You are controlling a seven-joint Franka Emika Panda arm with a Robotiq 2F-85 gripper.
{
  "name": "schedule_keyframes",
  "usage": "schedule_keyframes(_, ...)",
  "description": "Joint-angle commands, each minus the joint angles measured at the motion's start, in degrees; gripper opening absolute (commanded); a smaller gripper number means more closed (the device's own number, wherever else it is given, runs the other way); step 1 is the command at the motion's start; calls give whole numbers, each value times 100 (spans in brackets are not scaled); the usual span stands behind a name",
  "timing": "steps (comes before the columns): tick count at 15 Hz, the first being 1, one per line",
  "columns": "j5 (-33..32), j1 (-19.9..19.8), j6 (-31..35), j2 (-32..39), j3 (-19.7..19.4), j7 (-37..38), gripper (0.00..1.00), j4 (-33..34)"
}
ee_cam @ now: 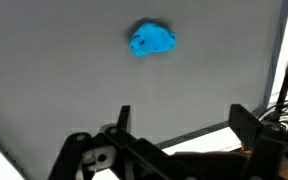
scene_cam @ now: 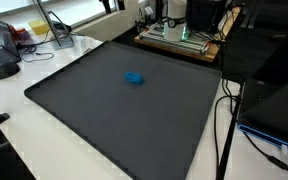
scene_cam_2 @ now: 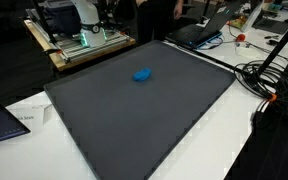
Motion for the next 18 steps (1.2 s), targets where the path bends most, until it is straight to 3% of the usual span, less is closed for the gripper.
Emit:
schedule_keyframes(1, 127, 39, -500, -67, 131, -440, 100, -34)
schedule_keyframes(10, 84, 310, -1716, -788, 412, -1630, 100, -320)
schedule_keyframes(18, 23, 378, -2922, -1099, 101, -2809, 100, 131)
